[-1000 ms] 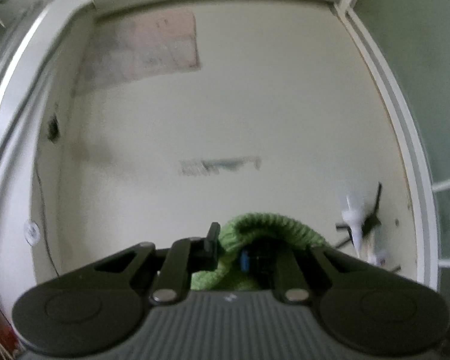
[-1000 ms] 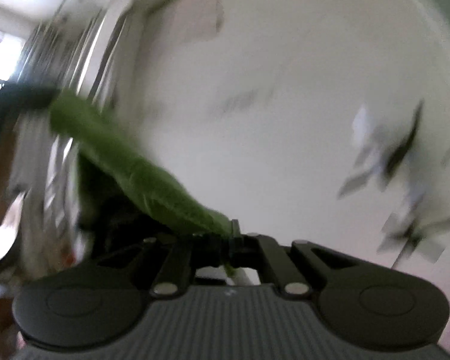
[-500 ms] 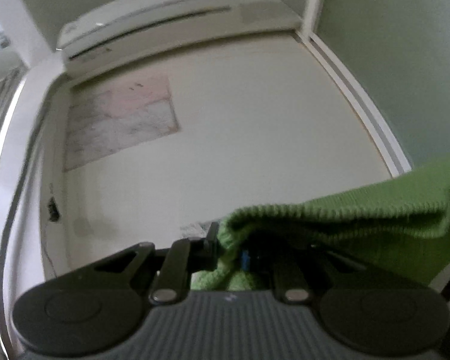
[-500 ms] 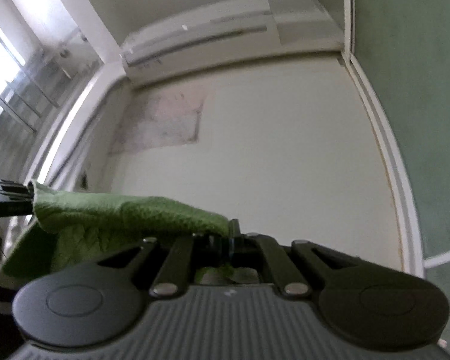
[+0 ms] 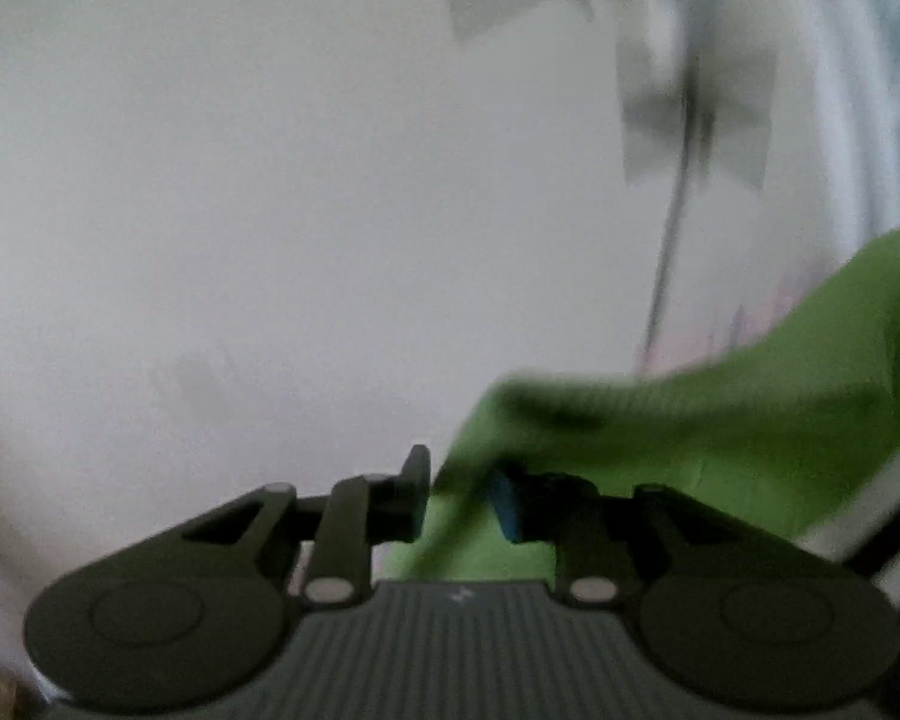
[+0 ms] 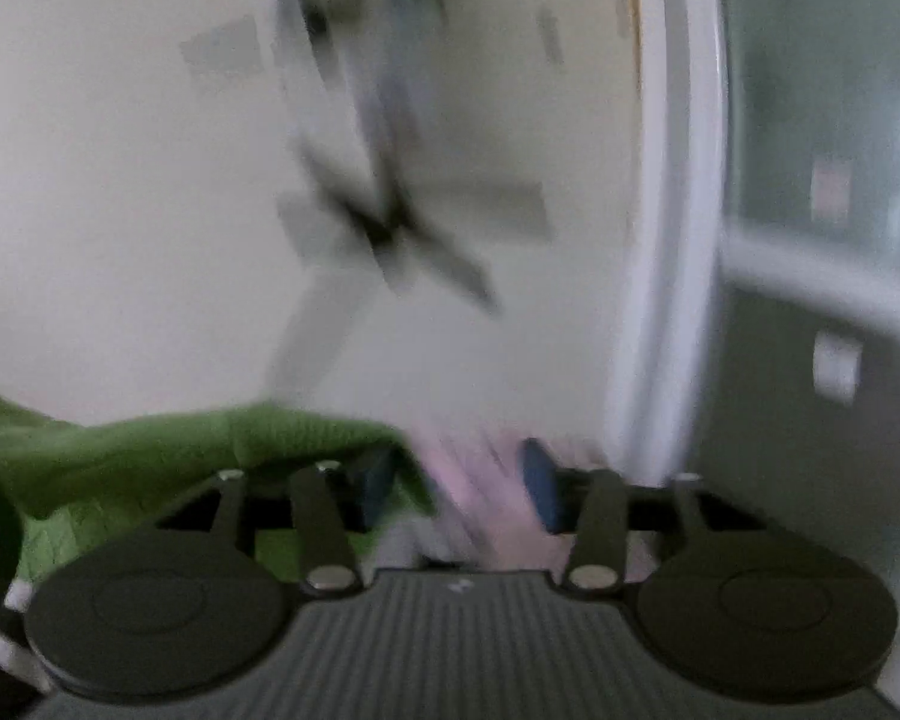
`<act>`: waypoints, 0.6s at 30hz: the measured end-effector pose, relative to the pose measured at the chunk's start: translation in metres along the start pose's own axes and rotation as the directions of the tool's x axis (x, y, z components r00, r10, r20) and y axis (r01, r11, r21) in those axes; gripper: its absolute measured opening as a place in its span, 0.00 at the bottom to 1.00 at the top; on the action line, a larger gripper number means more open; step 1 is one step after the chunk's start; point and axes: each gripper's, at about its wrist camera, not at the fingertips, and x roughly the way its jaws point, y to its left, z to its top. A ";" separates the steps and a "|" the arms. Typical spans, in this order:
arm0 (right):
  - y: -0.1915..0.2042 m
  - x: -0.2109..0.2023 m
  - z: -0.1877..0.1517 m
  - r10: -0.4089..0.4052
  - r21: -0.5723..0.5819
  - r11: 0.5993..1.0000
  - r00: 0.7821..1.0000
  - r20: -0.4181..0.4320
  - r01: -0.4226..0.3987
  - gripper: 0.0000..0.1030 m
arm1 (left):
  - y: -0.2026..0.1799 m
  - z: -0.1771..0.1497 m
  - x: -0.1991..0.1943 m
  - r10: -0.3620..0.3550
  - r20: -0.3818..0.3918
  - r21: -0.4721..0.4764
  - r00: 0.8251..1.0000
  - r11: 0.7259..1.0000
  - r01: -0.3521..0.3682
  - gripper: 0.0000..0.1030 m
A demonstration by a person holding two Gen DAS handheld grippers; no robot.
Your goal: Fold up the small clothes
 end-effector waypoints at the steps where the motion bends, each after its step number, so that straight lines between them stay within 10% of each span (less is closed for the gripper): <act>1: -0.009 0.009 -0.016 0.026 0.018 1.000 0.999 -0.038 -0.025 0.38 | -0.006 -0.015 0.025 0.008 -0.064 -0.009 0.998 1.000 -0.008 0.15; 8: -0.040 0.008 -0.029 0.216 0.067 0.975 0.972 -0.090 -0.211 0.43 | 0.042 -0.092 0.046 -0.045 -0.138 -0.085 0.989 0.996 0.033 0.30; 12: -0.005 0.028 -0.024 0.434 0.155 0.897 0.889 -0.143 -0.413 0.43 | 0.075 -0.130 0.041 -0.177 -0.218 -0.211 0.960 0.969 0.131 0.43; 18: 0.083 0.050 -0.032 0.555 0.110 0.832 0.805 -0.211 -0.544 0.42 | 0.076 -0.177 0.000 -0.349 -0.210 -0.305 0.913 0.911 0.278 0.53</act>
